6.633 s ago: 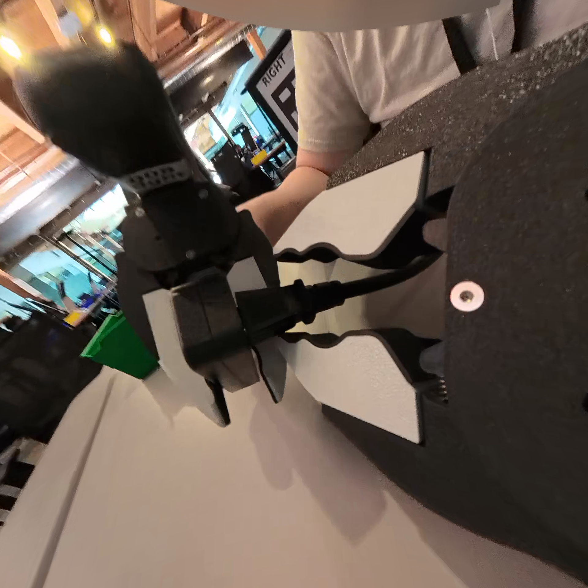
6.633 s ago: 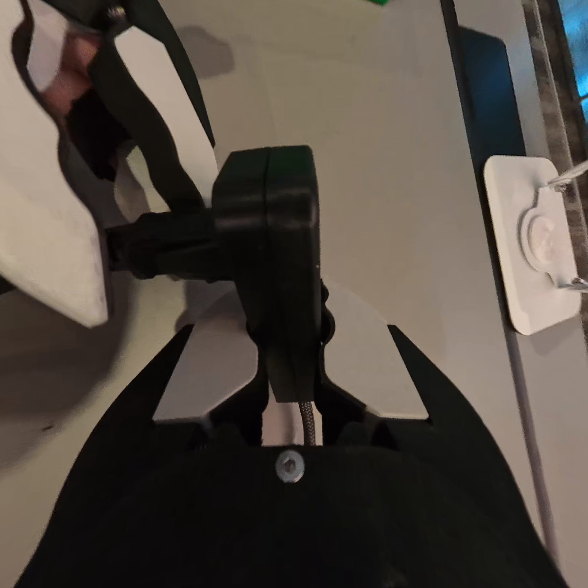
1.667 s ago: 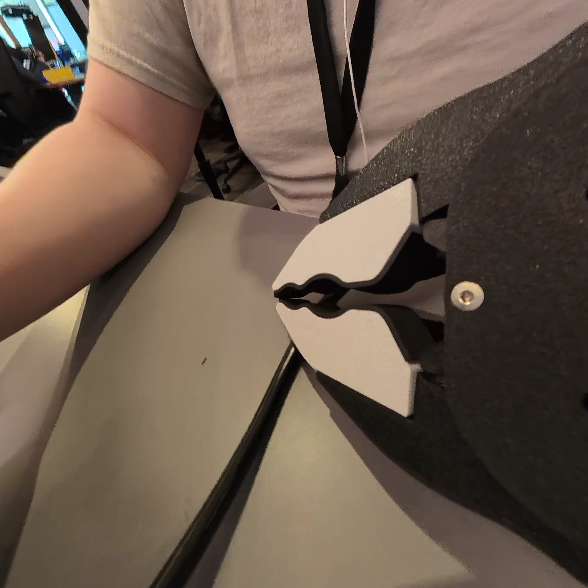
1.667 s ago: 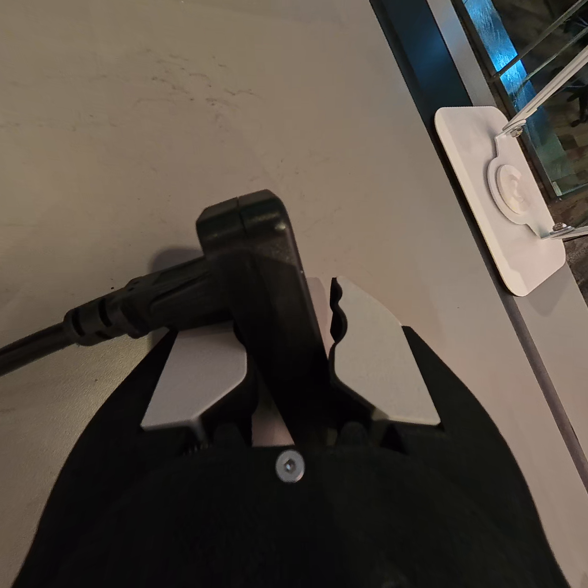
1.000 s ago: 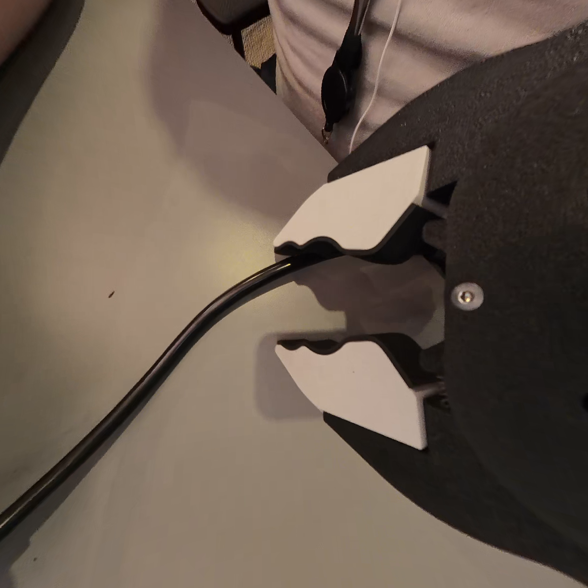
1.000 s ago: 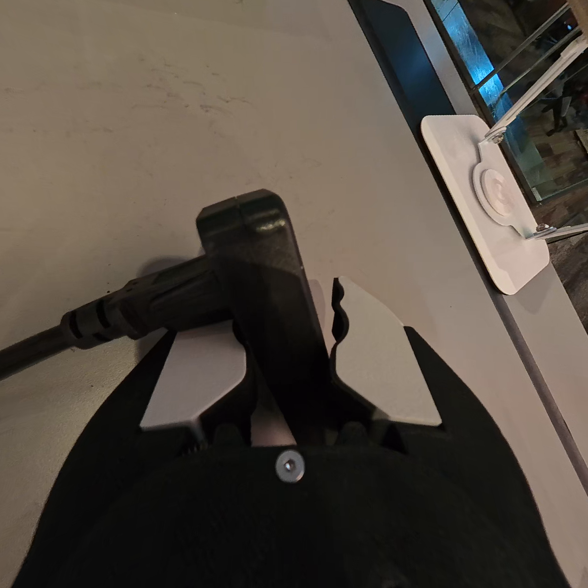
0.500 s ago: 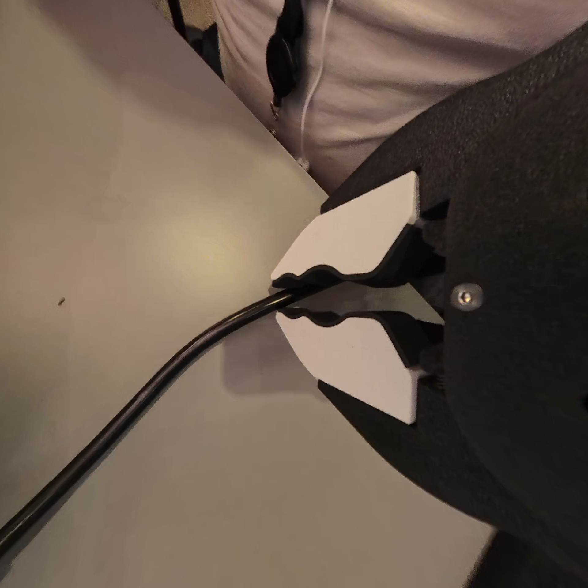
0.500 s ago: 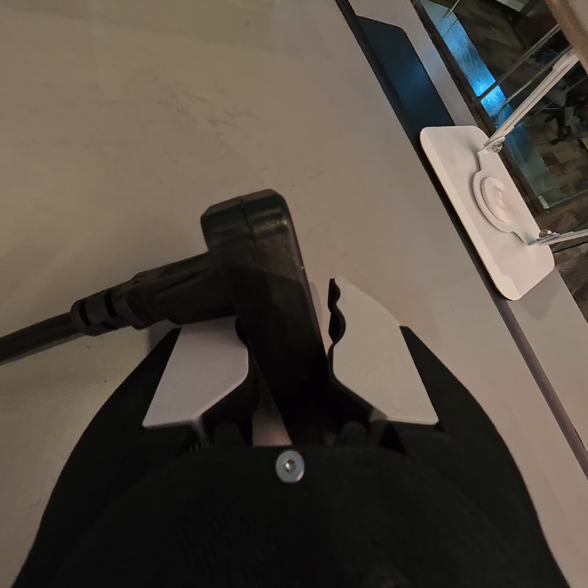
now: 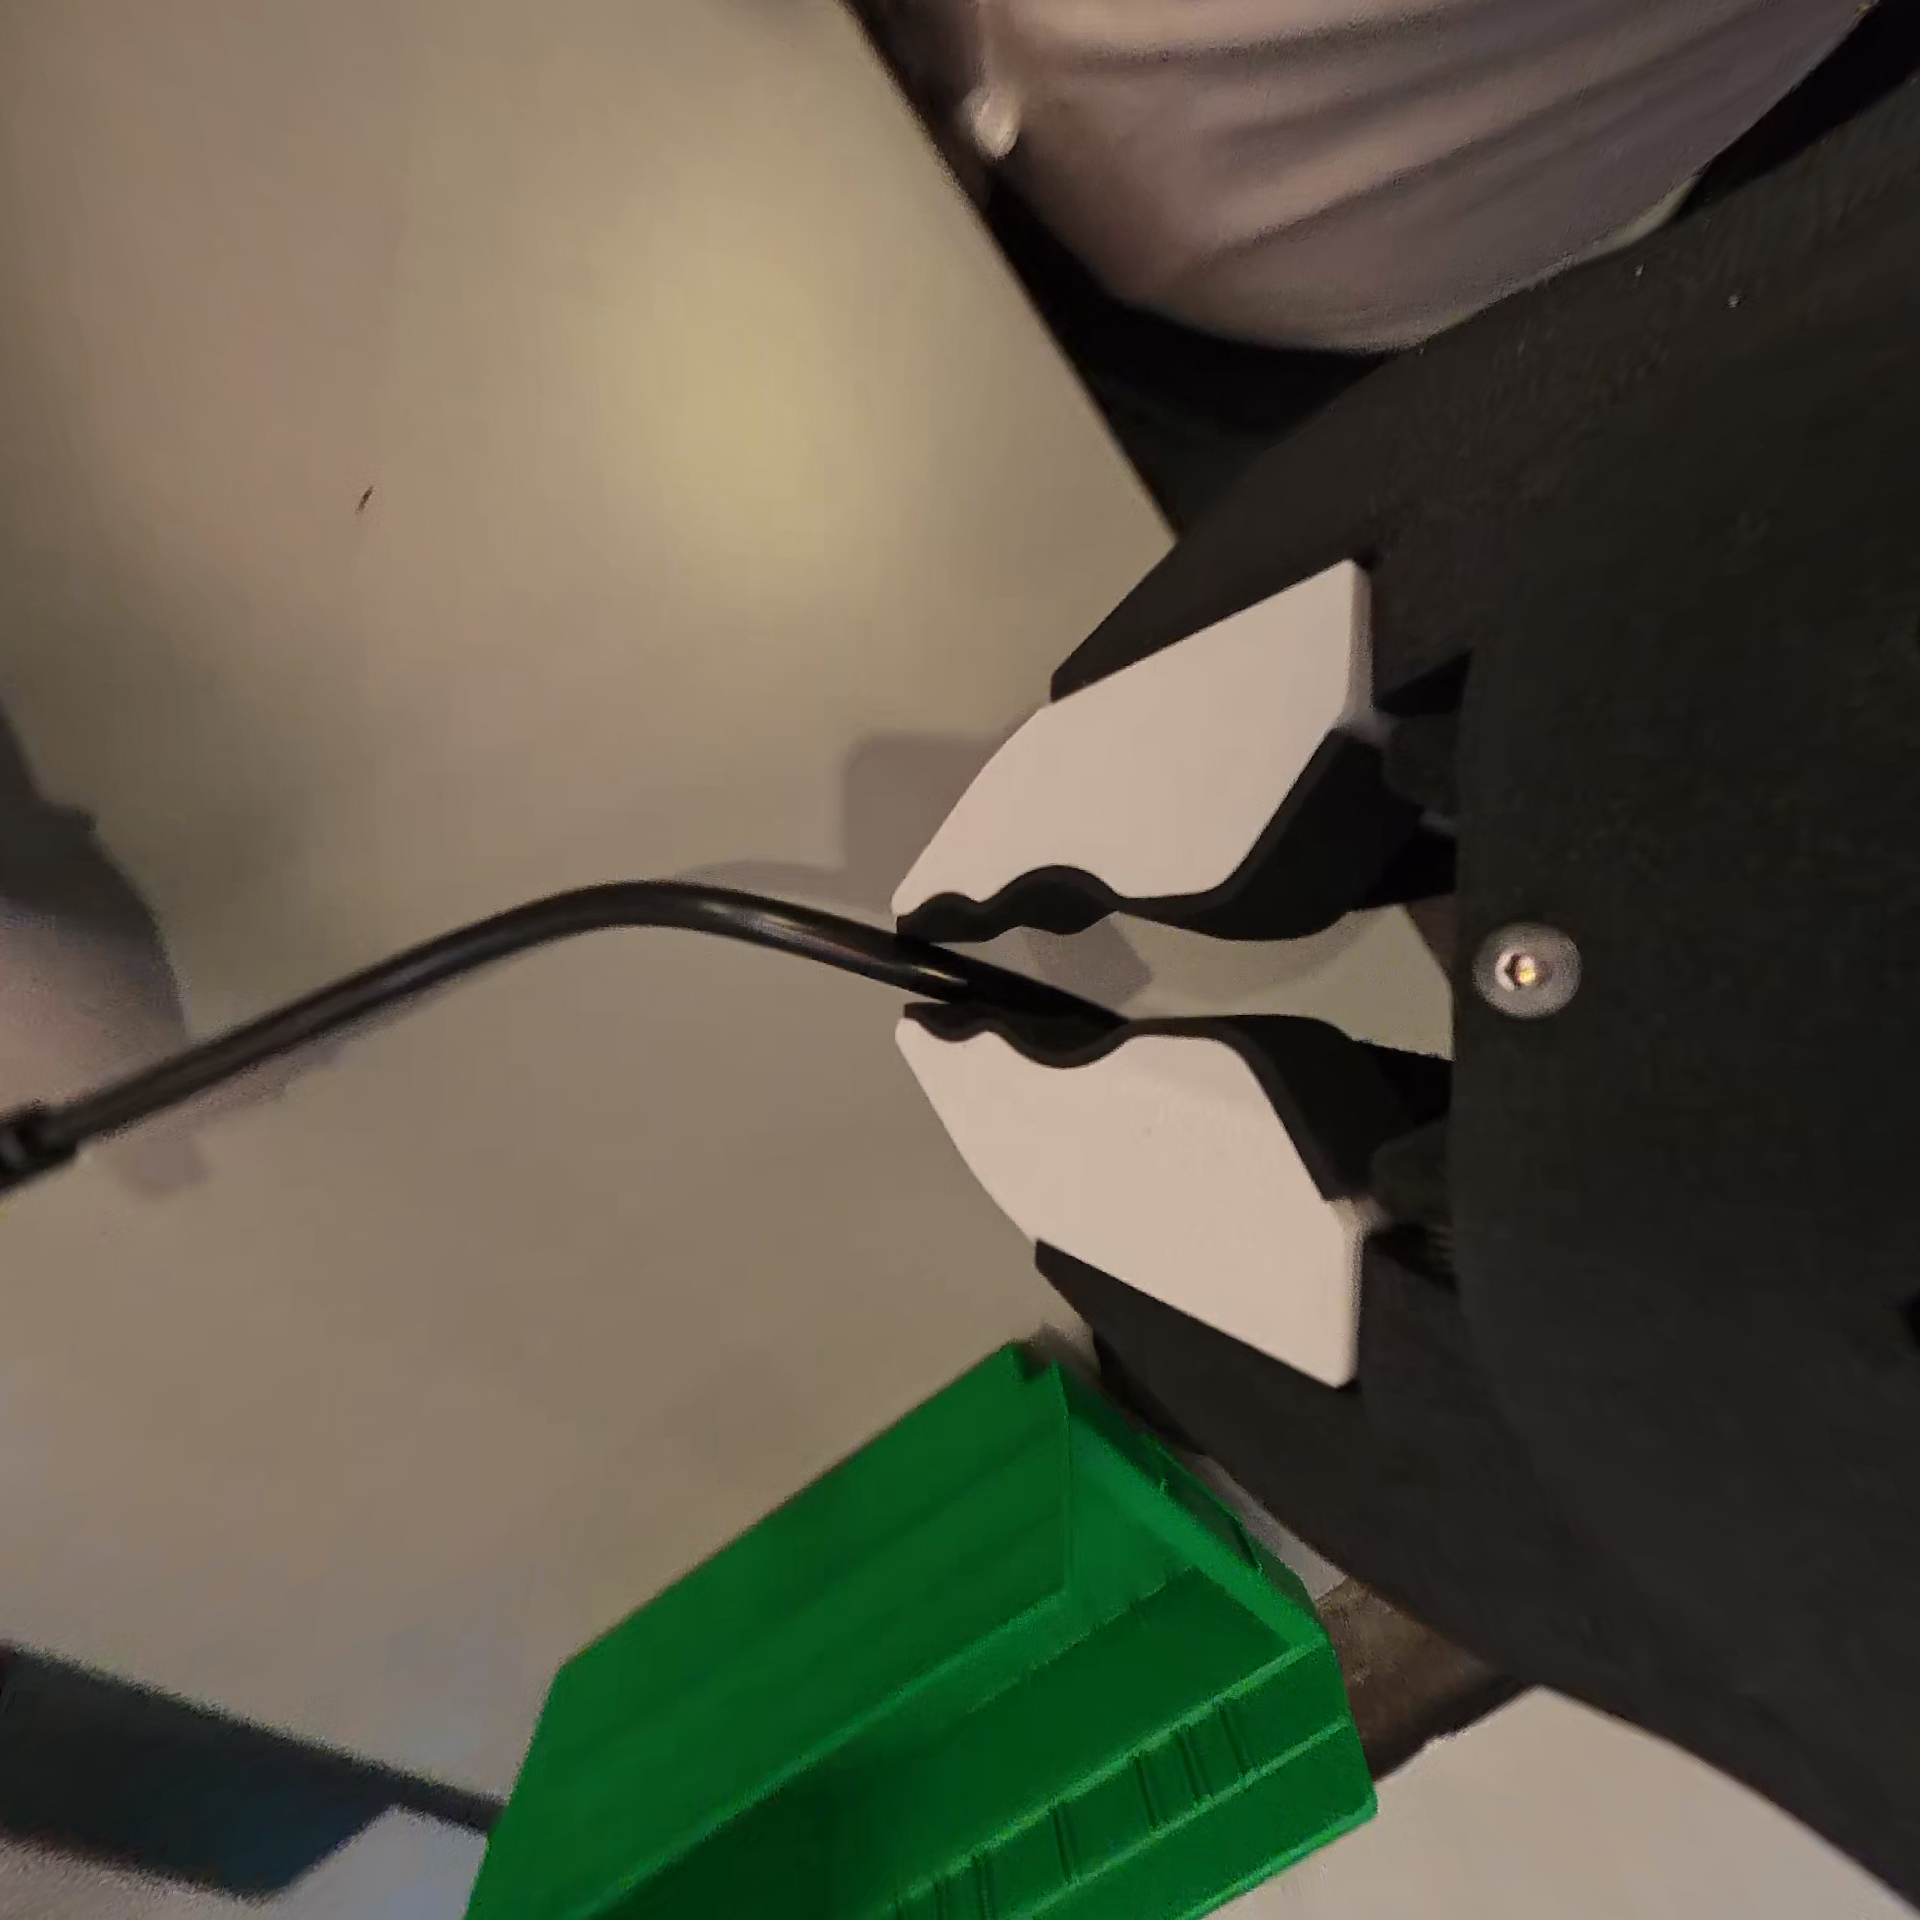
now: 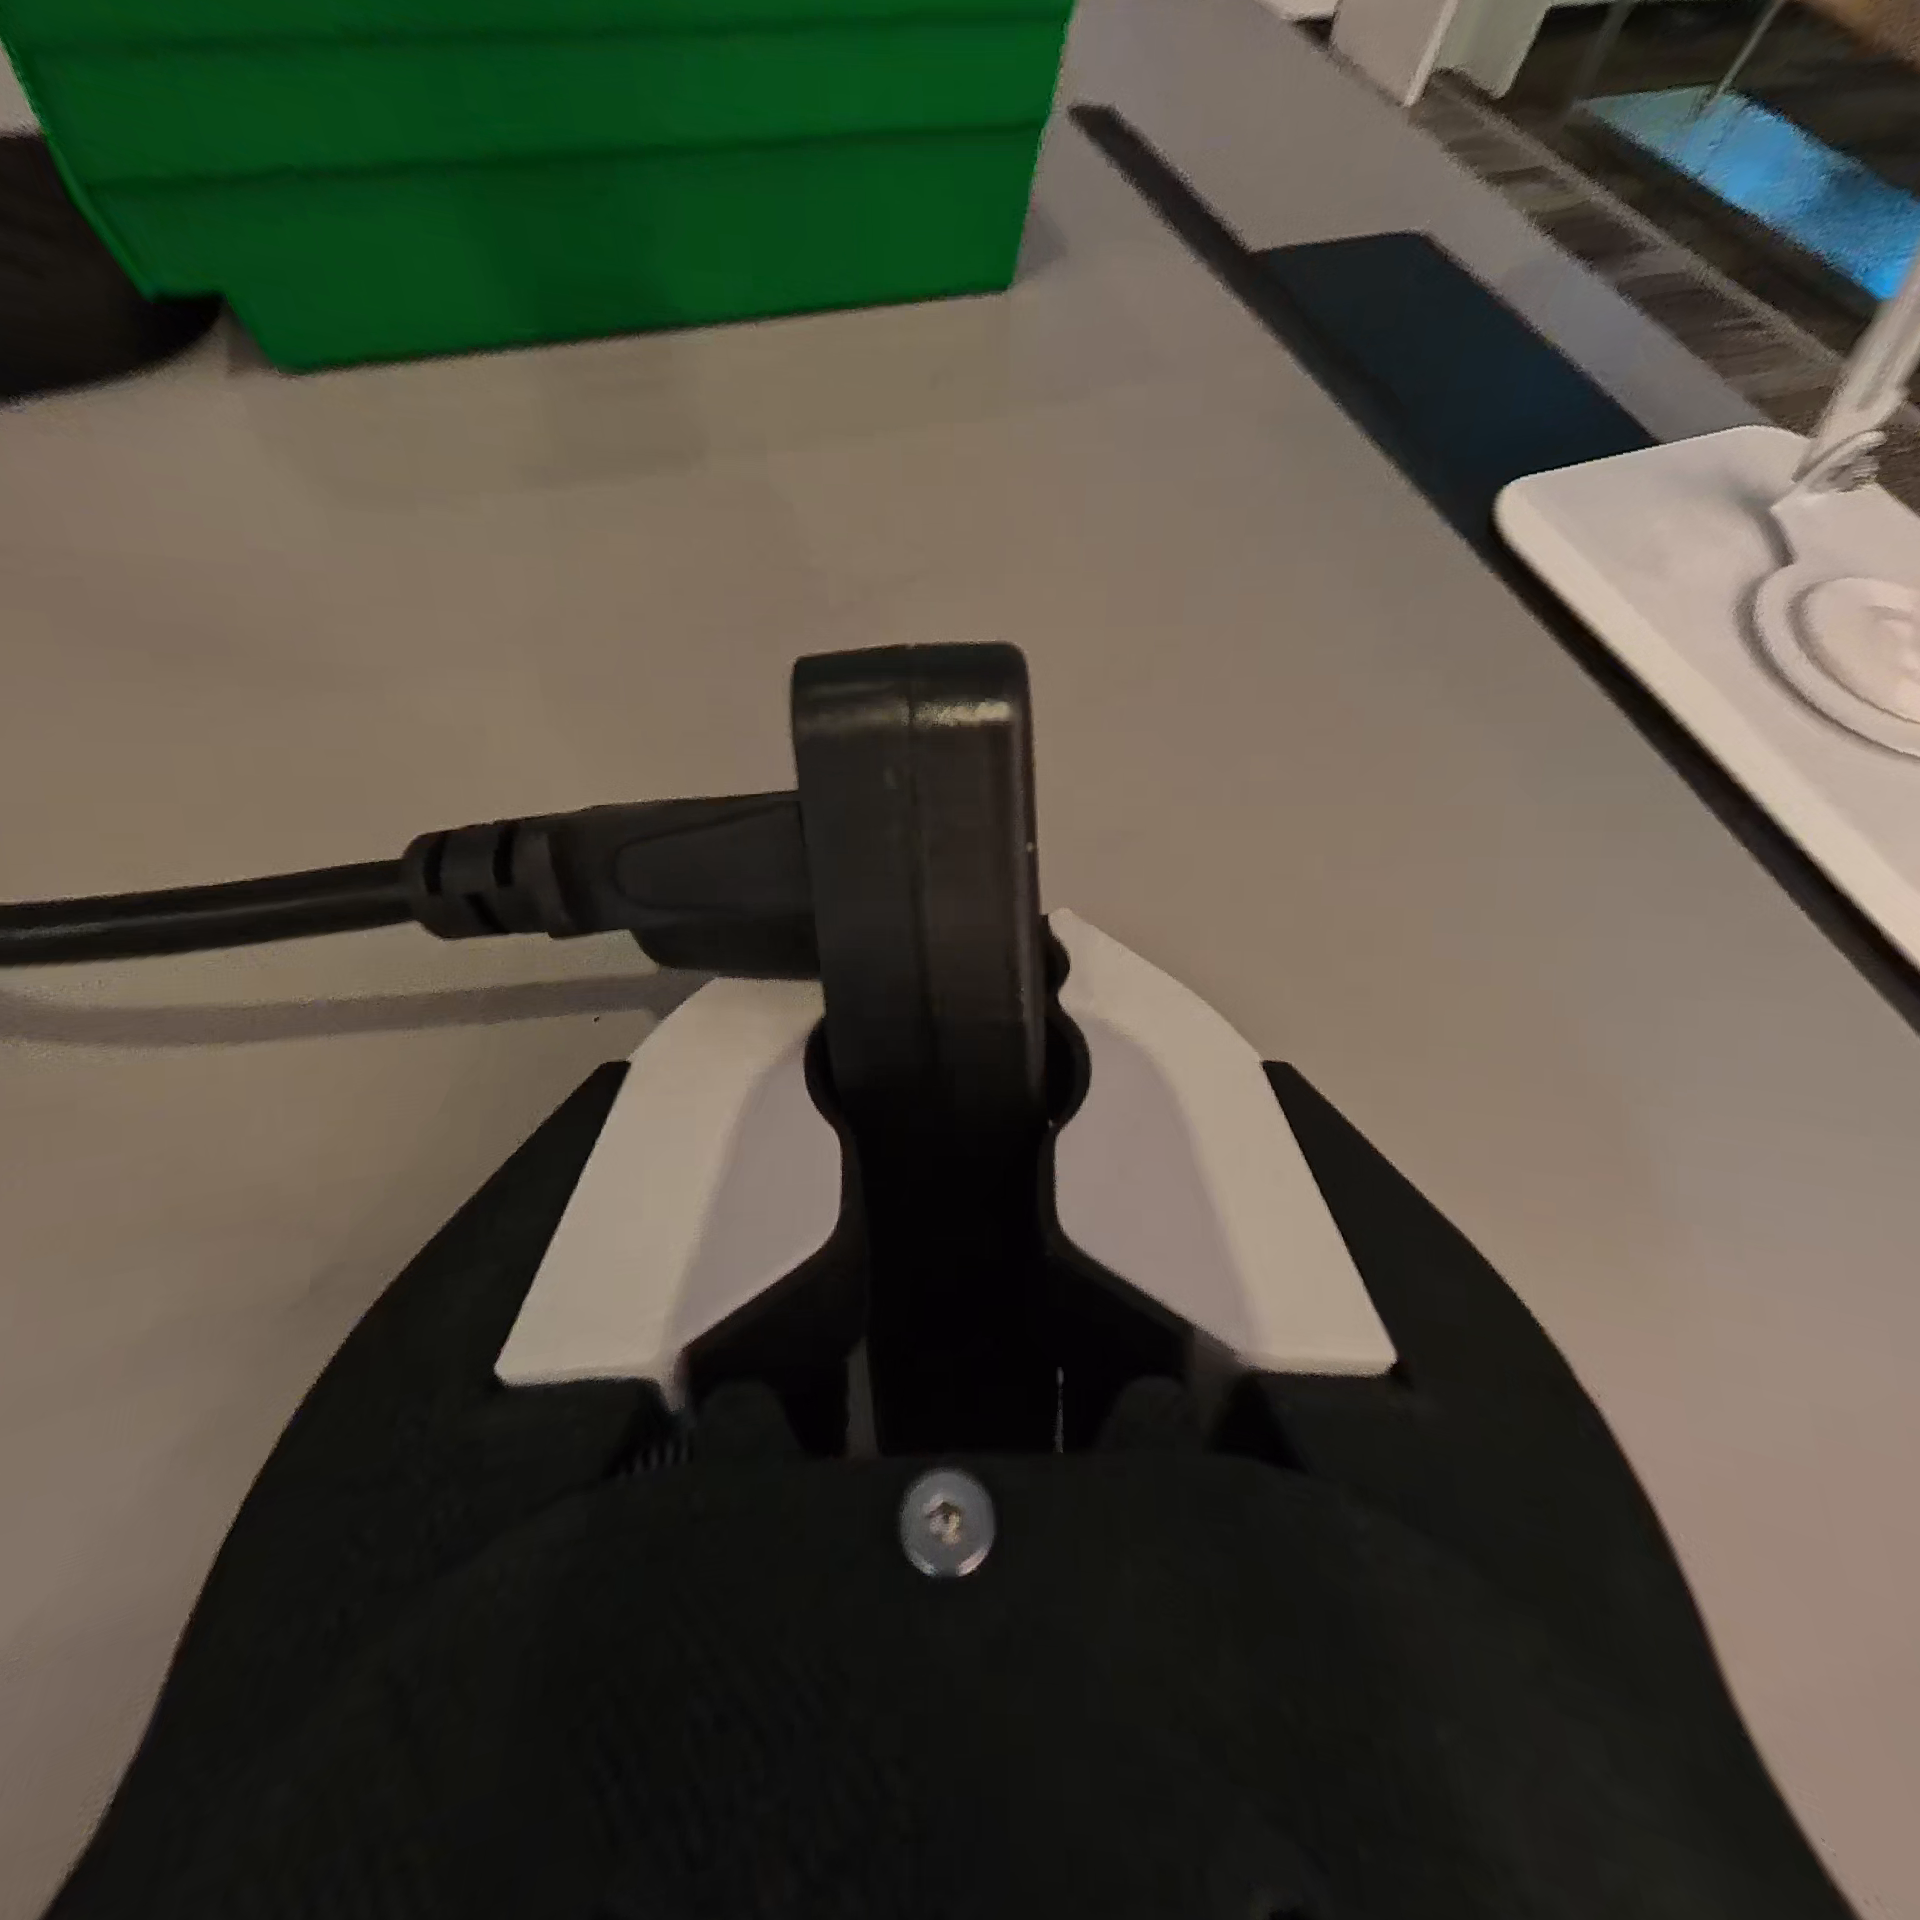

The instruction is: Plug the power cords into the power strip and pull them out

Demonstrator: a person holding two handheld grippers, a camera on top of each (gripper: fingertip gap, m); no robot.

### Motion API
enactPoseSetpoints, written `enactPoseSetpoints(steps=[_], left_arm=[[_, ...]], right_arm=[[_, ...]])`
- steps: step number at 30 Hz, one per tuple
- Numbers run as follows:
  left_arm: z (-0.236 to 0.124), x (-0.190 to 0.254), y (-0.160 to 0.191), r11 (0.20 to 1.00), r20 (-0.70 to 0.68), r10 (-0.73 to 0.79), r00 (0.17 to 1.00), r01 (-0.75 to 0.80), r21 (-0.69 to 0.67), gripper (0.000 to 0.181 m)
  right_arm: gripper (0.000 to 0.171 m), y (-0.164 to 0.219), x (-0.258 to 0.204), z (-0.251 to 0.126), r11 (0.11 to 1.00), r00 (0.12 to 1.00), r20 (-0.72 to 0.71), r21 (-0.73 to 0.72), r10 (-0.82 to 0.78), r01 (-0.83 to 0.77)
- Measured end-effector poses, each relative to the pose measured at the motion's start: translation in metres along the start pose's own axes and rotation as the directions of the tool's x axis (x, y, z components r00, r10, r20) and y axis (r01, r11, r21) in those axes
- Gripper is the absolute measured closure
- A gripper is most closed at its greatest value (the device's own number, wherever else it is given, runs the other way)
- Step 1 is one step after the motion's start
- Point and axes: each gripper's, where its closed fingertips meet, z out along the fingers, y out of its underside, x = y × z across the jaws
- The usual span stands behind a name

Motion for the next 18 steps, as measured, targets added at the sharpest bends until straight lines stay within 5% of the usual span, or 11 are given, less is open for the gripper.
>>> enactPoseSetpoints(steps=[4, 9, 18], left_arm=[[0.020, -0.051, -0.012, 0.971, 0.014, -0.170, 0.985, 0.165, 0.172, 0.165], [0.047, -0.077, -0.045, 0.802, -0.238, -0.328, 0.914, 0.403, 0.442, 0.160], [0.041, -0.100, -0.105, 0.839, -0.124, -0.201, 0.972, 0.236, 0.490, 0.146]], right_arm=[[0.141, -0.009, 0.027, -0.017, 0.993, 0.994, -0.091, 0.098, 0.068, -0.059], [0.141, -0.025, 0.068, -0.056, 0.971, 0.956, -0.263, 0.230, 0.130, -0.069], [0.141, -0.046, 0.105, -0.121, 0.957, 0.875, -0.480, 0.277, 0.062, 0.085]])
